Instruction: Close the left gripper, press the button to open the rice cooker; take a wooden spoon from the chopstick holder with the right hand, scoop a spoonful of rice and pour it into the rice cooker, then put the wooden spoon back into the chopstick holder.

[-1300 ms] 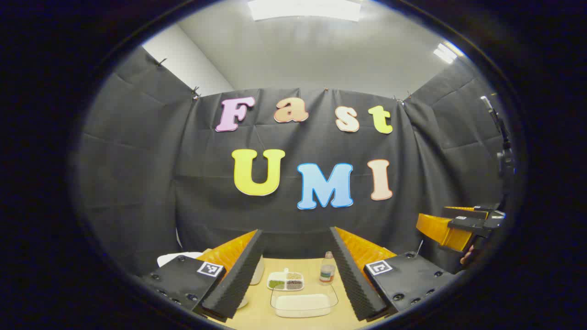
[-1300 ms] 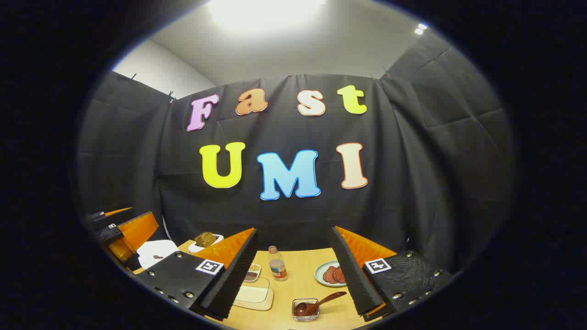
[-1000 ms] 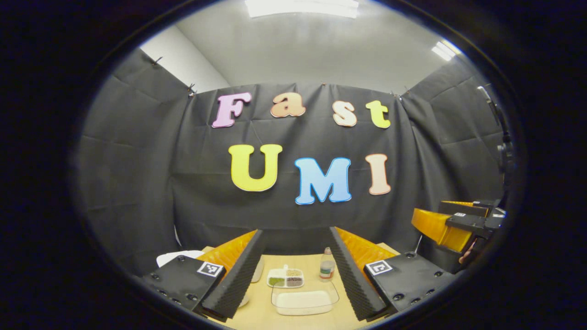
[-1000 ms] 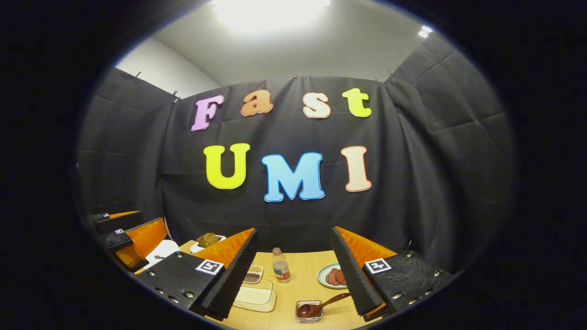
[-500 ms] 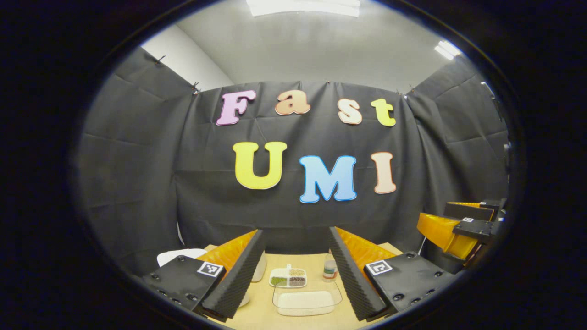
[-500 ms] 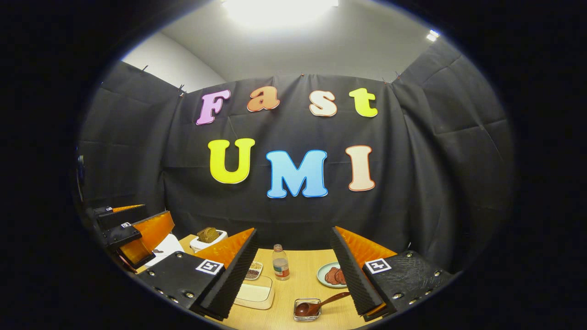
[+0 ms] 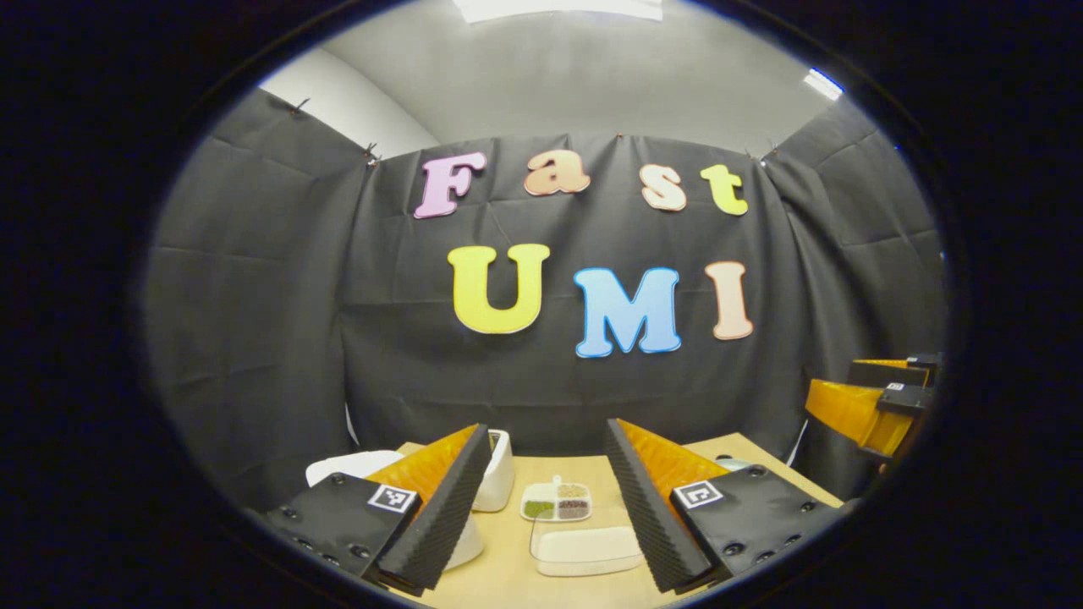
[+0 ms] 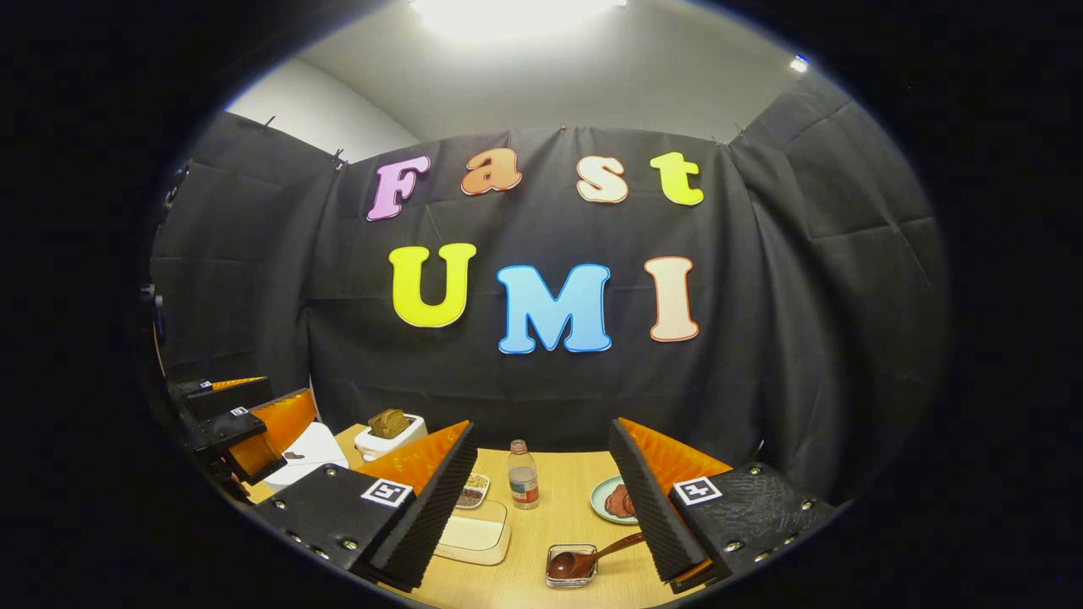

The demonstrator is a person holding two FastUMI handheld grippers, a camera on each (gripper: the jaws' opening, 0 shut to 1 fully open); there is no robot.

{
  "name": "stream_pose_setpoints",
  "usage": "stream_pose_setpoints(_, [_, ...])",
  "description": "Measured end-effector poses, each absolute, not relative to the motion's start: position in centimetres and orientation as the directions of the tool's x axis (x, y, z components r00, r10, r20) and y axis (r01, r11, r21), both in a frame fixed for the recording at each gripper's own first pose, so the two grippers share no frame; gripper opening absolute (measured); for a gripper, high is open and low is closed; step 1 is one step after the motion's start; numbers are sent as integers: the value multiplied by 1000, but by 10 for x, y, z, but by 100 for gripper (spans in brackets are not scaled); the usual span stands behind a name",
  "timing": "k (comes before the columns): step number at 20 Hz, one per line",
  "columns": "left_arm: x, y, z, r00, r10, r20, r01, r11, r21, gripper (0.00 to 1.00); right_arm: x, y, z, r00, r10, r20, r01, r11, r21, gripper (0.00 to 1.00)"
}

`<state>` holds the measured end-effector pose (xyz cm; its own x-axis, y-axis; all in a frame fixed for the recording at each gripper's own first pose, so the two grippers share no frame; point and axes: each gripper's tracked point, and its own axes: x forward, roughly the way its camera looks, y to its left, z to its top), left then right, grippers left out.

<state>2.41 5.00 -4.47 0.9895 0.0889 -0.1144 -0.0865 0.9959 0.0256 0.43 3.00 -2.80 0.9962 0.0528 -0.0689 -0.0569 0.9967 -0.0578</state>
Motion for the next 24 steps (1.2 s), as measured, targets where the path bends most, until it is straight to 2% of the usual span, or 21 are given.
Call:
stream_pose_setpoints(3, [28,80,-75,974,118,-192,-121,993,-6,81,9,33,-30,995,60,-79,-65,996,-62,96])
stream_pose_setpoints(6, [30,113,-112,946,151,-288,-169,985,-39,43,14,37,-31,995,67,-77,-73,995,-67,96])
stream_pose_setpoints(7, [31,128,-123,932,175,-318,-196,980,-36,37,16,37,-34,994,68,-82,-74,995,-71,96])
stream_pose_setpoints(8, [33,145,-137,916,202,-347,-225,974,-27,18,19,39,-36,993,69,-91,-76,994,-75,96])
stream_pose_setpoints(9, [34,153,-147,905,193,-380,-223,974,-38,10,21,41,-40,992,71,-102,-79,994,-77,96])
stream_pose_setpoints(13, [40,220,-188,838,238,-491,-308,949,-66,8,30,46,-51,988,69,-135,-82,992,-95,96])
stream_pose_setpoints(15, [47,247,-213,799,229,-555,-341,934,-106,10,35,46,-56,987,64,-148,-79,992,-98,96])
stream_pose_setpoints(16, [51,259,-223,790,233,-567,-355,928,-115,6,37,46,-59,986,61,-157,-77,992,-99,96])
stream_pose_setpoints(18, [65,280,-241,772,230,-592,-380,915,-139,10,40,45,-65,984,49,-174,-68,992,-106,96])
stream_pose_setpoints(19, [72,286,-249,762,217,-610,-383,911,-154,6,41,44,-68,983,43,-181,-64,992,-111,96])
stream_pose_setpoints(24, [88,291,-286,723,201,-660,-379,915,-136,8,44,38,-69,983,9,-184,-33,991,-131,96])
